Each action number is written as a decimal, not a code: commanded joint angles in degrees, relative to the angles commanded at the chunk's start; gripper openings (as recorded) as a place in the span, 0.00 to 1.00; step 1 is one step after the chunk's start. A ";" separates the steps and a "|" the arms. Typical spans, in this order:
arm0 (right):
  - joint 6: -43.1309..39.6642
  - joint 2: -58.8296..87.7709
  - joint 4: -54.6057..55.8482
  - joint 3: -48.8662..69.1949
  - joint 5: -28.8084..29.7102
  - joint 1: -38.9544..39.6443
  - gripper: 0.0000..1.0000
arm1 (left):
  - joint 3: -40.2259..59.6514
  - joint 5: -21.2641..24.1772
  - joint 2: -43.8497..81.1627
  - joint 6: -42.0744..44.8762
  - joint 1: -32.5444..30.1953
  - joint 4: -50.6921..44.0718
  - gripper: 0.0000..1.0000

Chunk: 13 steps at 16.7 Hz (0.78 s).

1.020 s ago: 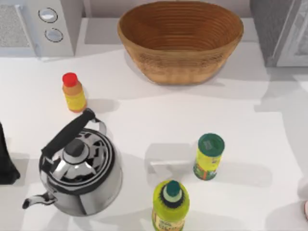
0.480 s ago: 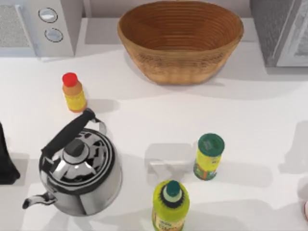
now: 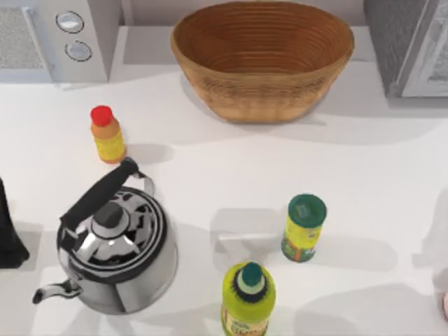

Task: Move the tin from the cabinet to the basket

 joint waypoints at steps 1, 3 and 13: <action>0.00 0.00 0.00 0.00 0.00 0.00 0.00 | 0.00 0.00 0.00 0.00 0.00 0.00 1.00; 0.10 0.42 -0.16 -0.34 0.05 0.18 0.00 | 0.00 0.00 0.00 0.00 0.00 0.00 1.00; 0.28 23.70 6.82 16.24 7.34 7.38 0.00 | 0.00 0.00 0.00 0.00 0.00 0.00 1.00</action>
